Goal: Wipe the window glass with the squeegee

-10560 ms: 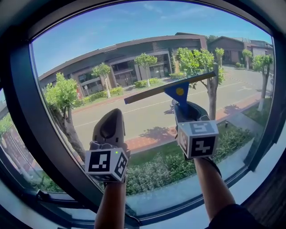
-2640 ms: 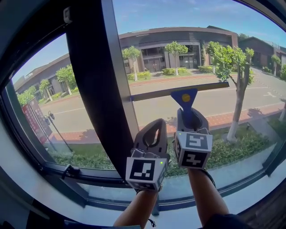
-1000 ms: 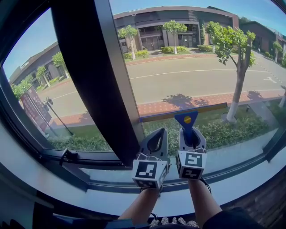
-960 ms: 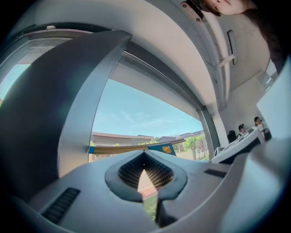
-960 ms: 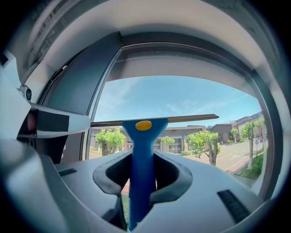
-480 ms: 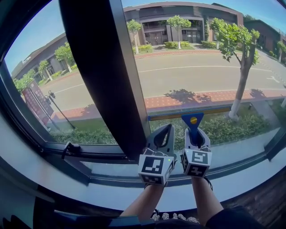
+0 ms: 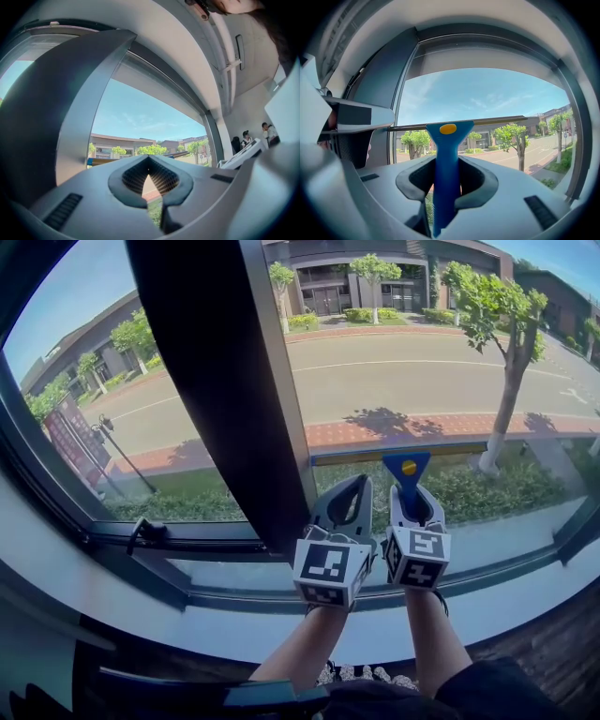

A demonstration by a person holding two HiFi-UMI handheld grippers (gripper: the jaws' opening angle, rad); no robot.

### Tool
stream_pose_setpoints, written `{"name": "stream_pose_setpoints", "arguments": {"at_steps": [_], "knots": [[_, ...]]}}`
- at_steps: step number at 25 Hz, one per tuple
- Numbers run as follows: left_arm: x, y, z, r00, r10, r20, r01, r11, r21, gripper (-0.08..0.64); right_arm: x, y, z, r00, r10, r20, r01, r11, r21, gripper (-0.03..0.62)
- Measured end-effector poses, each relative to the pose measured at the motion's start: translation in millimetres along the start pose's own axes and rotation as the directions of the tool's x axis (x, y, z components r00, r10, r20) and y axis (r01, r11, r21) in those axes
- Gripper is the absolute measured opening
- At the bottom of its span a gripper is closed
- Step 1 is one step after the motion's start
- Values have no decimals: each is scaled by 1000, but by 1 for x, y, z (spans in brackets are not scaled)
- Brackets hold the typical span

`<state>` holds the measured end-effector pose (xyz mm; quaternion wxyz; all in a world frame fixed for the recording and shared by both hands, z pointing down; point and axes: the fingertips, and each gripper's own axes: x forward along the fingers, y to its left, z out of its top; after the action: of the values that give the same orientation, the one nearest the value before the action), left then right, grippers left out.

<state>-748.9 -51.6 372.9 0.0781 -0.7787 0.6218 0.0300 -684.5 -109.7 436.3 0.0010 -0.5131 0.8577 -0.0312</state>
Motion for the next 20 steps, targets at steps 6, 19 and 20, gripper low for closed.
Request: {"name": "stream_pose_setpoints", "arguments": {"at_steps": [6,19,20], "knots": [[-1,-1,-6,1000,-6,-11,6,1000,-5,-5,2,1,-3,1000,7,-13,-7,1000,-3,127],[1,-5,-10,1000,-12,-15,12,1000,-11,-5,4,-1,-5,1000,16,-21,-16,1000,-3,127],[1,-5,-10,1000,-12,-16,12,1000,-12,-5,4,-1,-5,1000,15,-22,-15,1000,-3,127]]}}
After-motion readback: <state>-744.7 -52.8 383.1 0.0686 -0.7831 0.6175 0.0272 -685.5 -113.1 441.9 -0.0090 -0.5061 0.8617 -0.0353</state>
